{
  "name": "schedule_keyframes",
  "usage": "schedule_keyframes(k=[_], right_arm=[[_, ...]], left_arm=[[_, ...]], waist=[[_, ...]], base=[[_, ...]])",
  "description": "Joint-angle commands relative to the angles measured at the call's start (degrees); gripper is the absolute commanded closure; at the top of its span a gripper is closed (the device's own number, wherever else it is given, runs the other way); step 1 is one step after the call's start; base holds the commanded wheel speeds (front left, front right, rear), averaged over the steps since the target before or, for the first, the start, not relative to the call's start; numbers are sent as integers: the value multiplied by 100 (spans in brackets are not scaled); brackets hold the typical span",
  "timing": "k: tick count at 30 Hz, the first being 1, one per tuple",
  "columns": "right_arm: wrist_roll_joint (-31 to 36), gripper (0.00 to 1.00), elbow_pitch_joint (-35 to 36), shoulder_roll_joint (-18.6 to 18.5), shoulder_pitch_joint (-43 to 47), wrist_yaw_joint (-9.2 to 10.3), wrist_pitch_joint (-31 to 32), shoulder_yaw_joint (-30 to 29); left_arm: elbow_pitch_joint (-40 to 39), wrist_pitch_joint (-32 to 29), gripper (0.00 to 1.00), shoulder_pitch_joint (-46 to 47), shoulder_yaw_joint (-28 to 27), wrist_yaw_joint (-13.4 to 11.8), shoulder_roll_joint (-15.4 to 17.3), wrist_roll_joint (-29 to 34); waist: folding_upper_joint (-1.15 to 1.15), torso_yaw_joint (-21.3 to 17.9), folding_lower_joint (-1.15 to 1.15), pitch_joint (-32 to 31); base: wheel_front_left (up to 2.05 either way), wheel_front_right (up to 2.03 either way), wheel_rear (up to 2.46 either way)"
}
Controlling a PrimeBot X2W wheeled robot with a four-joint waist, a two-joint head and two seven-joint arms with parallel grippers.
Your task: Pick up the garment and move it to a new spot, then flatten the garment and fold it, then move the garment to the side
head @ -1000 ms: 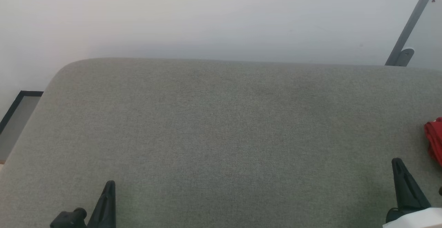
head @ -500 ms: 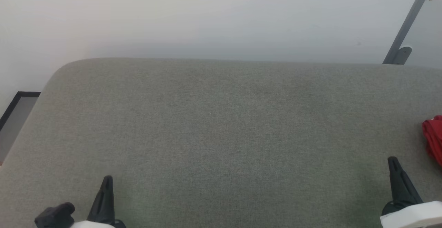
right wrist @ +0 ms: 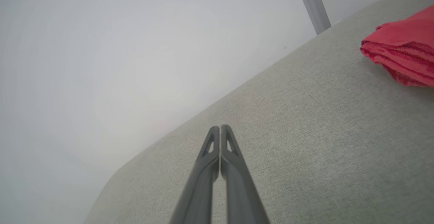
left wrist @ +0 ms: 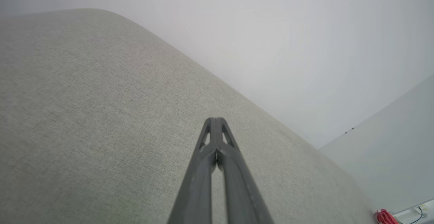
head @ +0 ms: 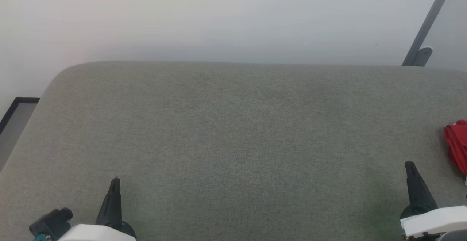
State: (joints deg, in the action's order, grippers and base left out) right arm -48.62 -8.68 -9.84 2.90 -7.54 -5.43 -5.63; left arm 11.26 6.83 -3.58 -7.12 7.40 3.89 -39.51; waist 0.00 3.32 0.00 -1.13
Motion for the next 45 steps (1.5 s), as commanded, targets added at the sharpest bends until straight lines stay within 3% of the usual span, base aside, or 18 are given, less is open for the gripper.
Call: schedule_keyframes(k=[1, 45], right_arm=[[-228, 100, 36, -3, -180, 3, 62, -23], [-2593, 100, -292, 397, -624, 5, 718, -70]], left_arm=[[-55, -56, 100, 182, 6, 4, 28, -262], [130, -792, 100, 675, 35, 10, -44, -3140]], waist=[[0, -7, 0, 3], [0, -159, 0, 62]], base=[[0, 0, 0], [0, 0, 0]])
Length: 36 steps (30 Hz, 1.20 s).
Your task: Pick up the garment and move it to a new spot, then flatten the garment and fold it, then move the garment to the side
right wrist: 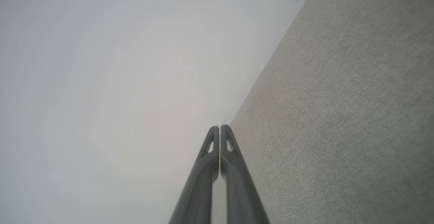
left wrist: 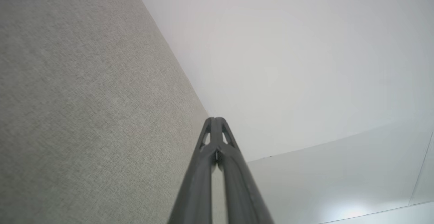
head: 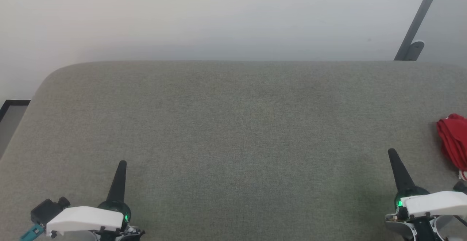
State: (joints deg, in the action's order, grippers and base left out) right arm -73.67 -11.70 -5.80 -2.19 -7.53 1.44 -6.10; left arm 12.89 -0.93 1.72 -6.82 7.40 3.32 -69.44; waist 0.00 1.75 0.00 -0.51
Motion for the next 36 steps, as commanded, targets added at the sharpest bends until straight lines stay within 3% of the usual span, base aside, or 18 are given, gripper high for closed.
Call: schedule_keyframes(k=[1, 36], right_arm=[[-133, 100, 4, -1, -118, 4, 44, -24], [-1484, 100, -189, 239, -370, 6, 423, -49]], left_arm=[[-29, -36, 100, 154, 5, 10, 11, -182], [85, -458, 100, 422, 23, 14, -37, -1842]], waist=[[0, -5, 0, 2], [0, -129, 0, 51]], base=[[0, 0, 0], [0, 0, 0]])
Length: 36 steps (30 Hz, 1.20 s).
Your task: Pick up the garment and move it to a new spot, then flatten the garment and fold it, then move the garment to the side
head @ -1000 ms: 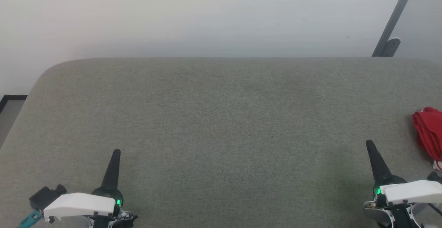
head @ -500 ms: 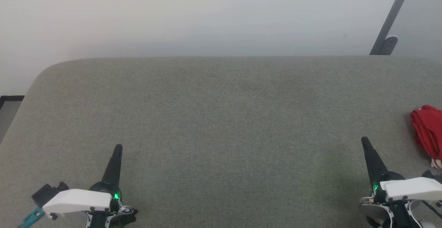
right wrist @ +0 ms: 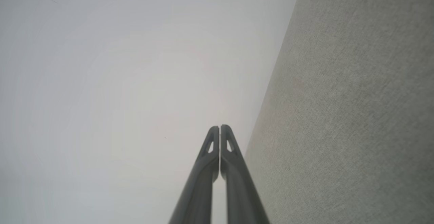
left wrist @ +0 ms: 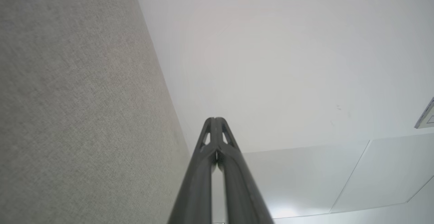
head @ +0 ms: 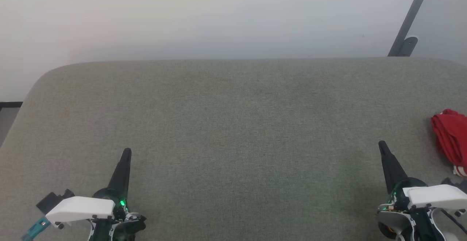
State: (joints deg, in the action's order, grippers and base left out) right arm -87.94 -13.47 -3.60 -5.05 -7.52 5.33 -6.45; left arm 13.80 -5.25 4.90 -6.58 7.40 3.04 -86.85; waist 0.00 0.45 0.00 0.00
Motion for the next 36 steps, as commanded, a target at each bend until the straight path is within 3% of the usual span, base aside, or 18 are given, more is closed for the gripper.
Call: schedule_keyframes(k=[1, 12, 36], right_arm=[[-91, 100, -16, 26, -92, 5, 43, -12], [-444, 100, -70, 92, -138, 4, 138, -17], [-455, 100, -65, 89, -139, 4, 138, -13]], left_arm=[[-3, -37, 100, 110, -2, 15, -9, -147], [29, -141, 100, 161, 4, 16, -23, -542], [26, -149, 100, 171, 4, 16, -23, -563]], waist=[[0, -3, 0, 1], [0, -42, 0, 17], [0, -45, 0, 18]], base=[[0, 0, 0], [0, 0, 0], [0, 0, 0]])
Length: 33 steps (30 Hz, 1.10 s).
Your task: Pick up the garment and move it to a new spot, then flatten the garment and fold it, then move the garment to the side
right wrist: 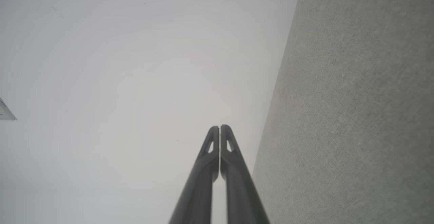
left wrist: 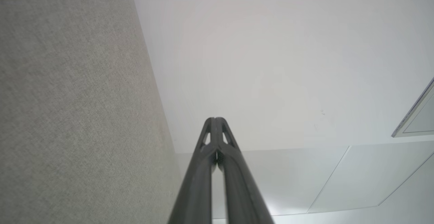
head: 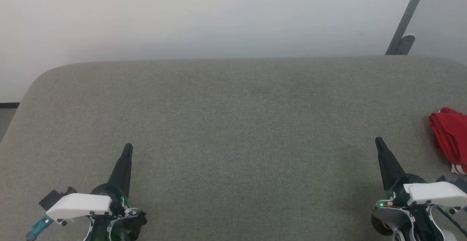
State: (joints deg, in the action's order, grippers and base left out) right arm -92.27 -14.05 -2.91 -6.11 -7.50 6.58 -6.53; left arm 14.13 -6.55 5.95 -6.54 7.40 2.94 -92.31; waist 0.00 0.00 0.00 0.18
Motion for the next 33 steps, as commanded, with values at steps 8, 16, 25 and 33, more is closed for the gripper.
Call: schedule_keyframes(k=[8, 16, 25, 33], right_arm=[[-23, 100, -7, 19, -33, 1, 13, -5], [-24, 100, -5, 19, -33, 2, 12, -3], [-24, 100, -6, 19, -32, 1, 12, -3], [-24, 100, -6, 19, -32, 2, 11, -3]], left_arm=[[-8, -18, 100, 65, 2, 16, -13, -18], [-7, -18, 100, 65, 0, 16, -13, -18], [-7, -18, 100, 65, 0, 16, -13, -18], [-7, -18, 100, 65, 1, 16, -13, -19]], waist=[[0, 0, 0, 0], [0, 0, 0, 0], [0, 0, 0, 0], [0, 0, 0, 0]], base=[[0, 0, 0], [0, 0, 0], [0, 0, 0], [0, 0, 0]])
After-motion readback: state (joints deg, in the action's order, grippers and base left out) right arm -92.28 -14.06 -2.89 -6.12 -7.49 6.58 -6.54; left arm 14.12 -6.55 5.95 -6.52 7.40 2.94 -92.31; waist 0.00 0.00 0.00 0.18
